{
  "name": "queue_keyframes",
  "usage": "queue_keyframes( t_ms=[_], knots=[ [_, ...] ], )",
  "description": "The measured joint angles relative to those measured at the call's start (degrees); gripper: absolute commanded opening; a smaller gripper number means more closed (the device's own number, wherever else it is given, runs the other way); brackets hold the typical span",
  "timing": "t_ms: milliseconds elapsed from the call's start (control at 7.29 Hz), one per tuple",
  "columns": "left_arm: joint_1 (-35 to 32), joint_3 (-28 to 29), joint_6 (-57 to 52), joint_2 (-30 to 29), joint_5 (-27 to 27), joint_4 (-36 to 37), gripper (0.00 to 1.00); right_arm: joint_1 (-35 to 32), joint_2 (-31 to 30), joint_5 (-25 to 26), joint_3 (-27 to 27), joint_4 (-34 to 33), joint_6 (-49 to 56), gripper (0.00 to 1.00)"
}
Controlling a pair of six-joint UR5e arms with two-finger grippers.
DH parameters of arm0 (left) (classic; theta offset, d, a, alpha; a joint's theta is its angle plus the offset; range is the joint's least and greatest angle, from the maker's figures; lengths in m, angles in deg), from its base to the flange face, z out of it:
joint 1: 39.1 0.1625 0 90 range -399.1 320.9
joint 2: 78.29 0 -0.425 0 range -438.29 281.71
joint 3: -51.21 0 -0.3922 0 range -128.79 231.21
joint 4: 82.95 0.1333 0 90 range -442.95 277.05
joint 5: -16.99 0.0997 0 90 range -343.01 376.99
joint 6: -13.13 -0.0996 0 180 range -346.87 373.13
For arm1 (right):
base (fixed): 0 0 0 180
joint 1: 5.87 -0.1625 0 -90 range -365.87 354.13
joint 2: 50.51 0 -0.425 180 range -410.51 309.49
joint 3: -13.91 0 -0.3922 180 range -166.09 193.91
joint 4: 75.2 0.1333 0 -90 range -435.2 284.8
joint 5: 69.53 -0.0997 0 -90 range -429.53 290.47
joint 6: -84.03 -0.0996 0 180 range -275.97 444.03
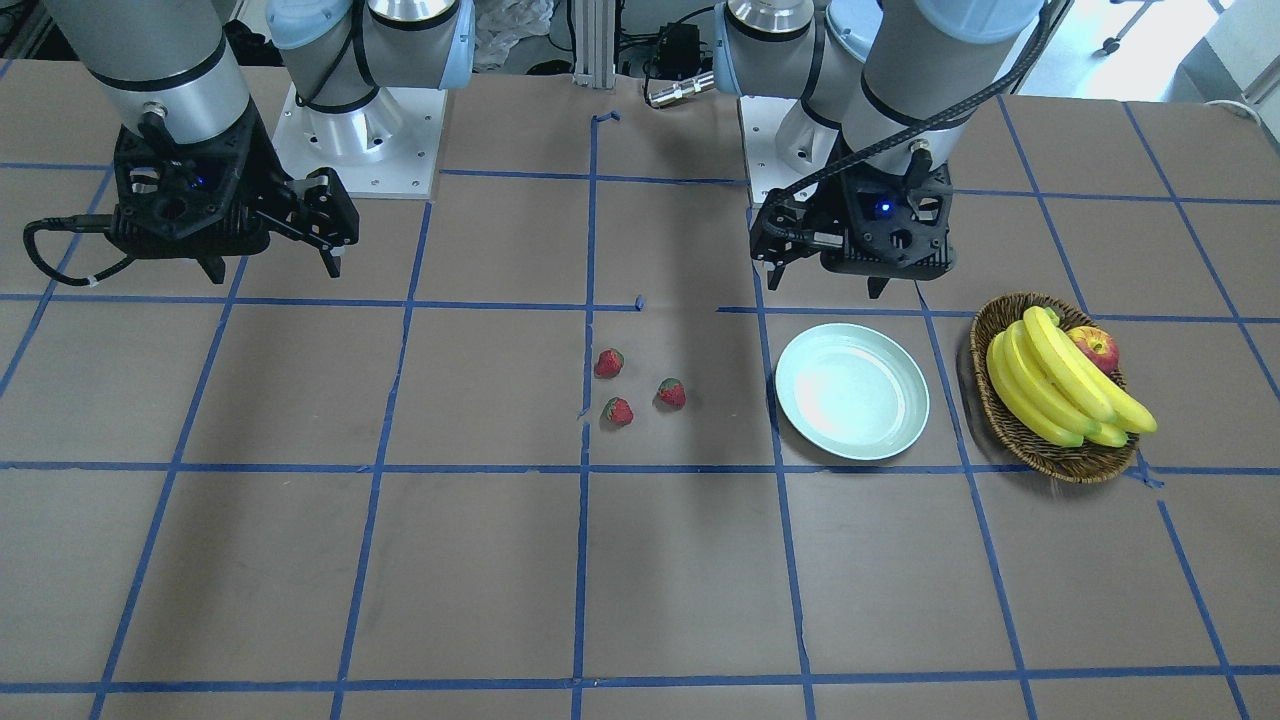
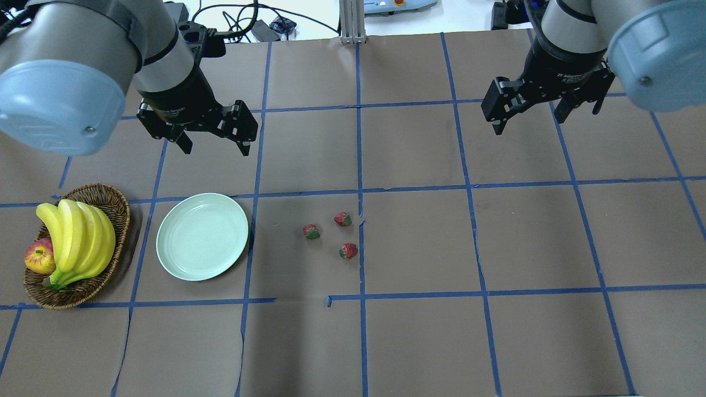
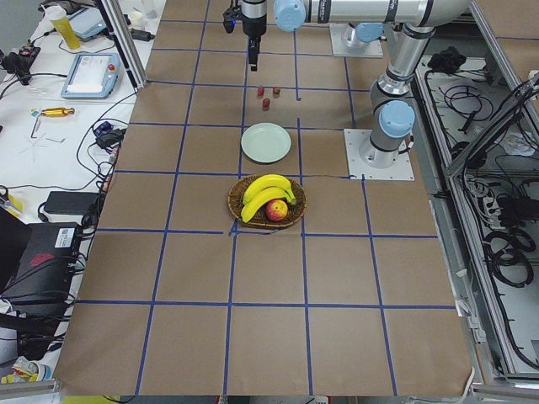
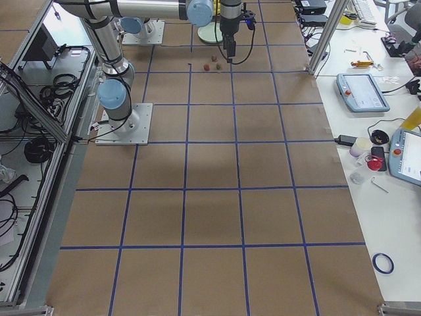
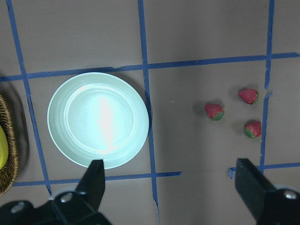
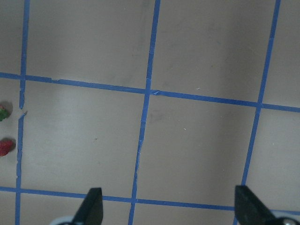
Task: Collect all strawberries into plate
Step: 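Reach the left gripper to the grouped strawberries and grasp one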
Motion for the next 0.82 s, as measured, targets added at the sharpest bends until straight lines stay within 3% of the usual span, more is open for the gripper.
queue_keyframes(
  t_ms=[274,686,823],
  knots=[
    [-4.4,-7.2,6.5,-3.5,0.6,11.2,1.00,0.0,0.0,0.0,0.0,0.1,0.0,1.00],
    [-7.6,-14.3,11.9,-10.0,0.7,22.2,0.99,0.0,-0.1,0.0,0.0,0.1,0.1,1.00],
    [-8.5,-15.9,12.6,-12.4,0.7,25.5,0.89,0.0,-0.1,0.0,-0.1,0.1,0.1,1.00]
  ],
)
